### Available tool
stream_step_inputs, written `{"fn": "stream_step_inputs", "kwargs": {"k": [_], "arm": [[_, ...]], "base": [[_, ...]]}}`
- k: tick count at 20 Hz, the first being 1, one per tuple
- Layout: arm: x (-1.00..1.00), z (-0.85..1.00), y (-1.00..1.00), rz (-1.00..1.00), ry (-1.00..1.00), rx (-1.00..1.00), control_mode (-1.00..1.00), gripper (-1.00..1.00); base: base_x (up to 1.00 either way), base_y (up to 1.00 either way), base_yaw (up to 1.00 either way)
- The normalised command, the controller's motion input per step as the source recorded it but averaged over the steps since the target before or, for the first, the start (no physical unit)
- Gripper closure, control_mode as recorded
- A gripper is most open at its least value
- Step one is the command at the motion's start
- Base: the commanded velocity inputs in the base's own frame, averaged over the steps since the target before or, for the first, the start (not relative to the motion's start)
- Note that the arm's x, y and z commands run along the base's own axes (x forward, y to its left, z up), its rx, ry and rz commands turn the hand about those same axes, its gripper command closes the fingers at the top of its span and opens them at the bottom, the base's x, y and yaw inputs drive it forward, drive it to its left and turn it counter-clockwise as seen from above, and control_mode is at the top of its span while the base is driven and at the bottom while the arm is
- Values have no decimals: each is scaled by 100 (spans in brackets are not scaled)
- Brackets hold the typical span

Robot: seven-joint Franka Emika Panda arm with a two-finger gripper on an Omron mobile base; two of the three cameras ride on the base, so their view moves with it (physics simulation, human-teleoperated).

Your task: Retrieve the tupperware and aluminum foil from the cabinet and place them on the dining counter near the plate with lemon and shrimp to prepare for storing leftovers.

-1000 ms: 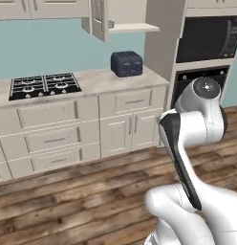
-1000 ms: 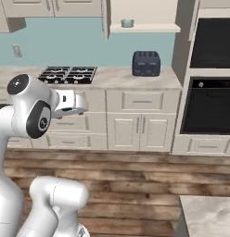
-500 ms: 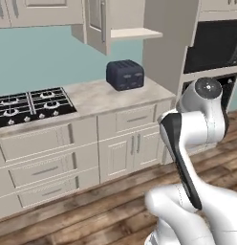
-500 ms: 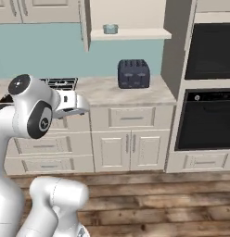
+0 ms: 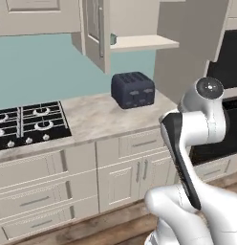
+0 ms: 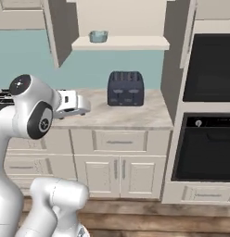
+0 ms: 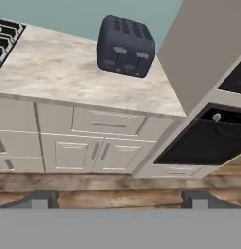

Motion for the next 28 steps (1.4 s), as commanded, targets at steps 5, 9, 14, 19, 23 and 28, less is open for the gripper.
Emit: {"fn": "stream_step_inputs", "kwargs": {"k": [5, 9, 14, 19, 23, 28], "arm": [[0, 0, 0, 0, 0, 0, 100, -100], [0, 0, 0, 0, 0, 0, 100, -100], [0, 0, 0, 0, 0, 0, 100, -100], [0, 0, 0, 0, 0, 0, 100, -100], [0, 0, 0, 0, 0, 0, 100, -100], [0, 0, 0, 0, 0, 0, 100, -100]], "base": [[93, -57, 30], [77, -21, 33], [73, -13, 29], [54, -39, 20], [53, -40, 17], [56, -36, 18]]}}
